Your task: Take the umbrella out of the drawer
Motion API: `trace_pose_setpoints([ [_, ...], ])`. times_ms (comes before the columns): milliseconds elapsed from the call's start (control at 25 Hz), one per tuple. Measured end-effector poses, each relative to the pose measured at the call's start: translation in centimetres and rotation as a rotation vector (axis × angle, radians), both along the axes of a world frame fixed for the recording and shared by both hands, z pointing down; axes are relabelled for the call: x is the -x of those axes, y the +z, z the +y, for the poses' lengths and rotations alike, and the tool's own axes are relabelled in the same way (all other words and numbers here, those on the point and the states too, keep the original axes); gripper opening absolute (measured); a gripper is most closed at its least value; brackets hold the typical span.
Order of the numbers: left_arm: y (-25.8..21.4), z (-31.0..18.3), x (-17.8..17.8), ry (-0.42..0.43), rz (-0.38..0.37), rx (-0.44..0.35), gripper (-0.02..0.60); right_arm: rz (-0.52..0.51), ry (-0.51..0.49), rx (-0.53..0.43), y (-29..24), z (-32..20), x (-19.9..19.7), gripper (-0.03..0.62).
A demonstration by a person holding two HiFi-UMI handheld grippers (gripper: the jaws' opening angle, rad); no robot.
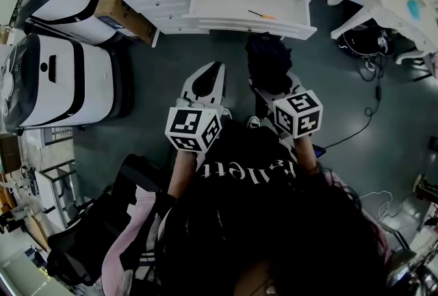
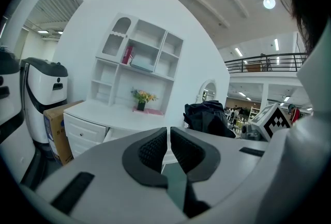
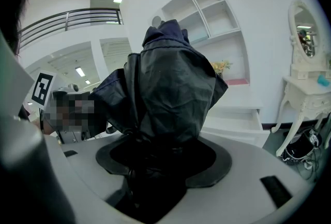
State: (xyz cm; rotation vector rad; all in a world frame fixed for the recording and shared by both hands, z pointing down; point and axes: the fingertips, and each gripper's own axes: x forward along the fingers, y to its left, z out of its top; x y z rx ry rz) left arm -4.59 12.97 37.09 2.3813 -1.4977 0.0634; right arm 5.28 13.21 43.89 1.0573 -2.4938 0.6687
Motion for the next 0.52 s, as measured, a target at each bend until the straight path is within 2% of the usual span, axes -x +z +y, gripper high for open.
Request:
trace_pose_setpoints([
  [320, -0.3, 0.0, -0.2, 0.000, -0.007, -0.006, 0.031, 0.008, -0.004, -0.003, 0.1, 0.0, -0.2, 0.278],
  [520, -0.5, -0.6, 0.1, -0.044, -0.004, -0.016, 0.029, 0.020, -0.048, -0.015, 0.0, -1.2, 0.0, 0.278],
])
